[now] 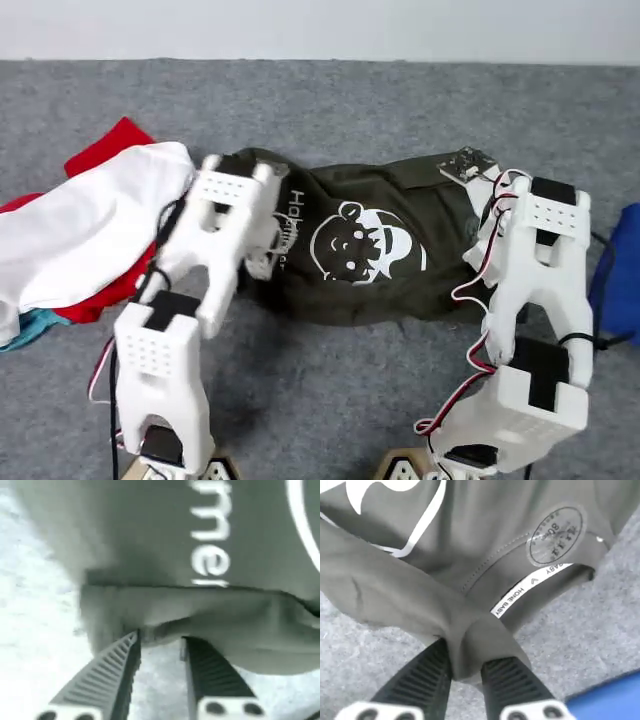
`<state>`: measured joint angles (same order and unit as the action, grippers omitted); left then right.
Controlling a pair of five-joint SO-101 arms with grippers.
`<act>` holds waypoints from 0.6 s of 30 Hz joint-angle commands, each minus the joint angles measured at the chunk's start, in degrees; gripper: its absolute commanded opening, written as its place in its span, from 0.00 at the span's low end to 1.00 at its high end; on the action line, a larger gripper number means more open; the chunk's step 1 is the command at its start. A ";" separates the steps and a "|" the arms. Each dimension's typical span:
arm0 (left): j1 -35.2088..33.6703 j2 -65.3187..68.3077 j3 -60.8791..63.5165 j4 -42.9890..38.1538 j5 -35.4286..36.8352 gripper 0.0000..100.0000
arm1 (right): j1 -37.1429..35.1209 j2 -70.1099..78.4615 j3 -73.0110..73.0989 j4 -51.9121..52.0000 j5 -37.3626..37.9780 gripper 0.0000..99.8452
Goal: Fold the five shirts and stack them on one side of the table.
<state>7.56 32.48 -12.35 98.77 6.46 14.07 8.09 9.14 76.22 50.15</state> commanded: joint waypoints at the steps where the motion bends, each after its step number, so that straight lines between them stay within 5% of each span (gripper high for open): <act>1: -1.58 -0.35 -1.71 1.58 0.70 0.09 | 0.04 -0.40 -2.90 0.04 0.62 0.01; 18: -6.51 6.24 -7.96 1.93 10.11 0.09 | -0.48 -0.40 -2.90 0.57 0.70 0.01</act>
<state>3.43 41.89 -18.33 100.00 15.43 13.80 8.09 9.14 76.22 50.24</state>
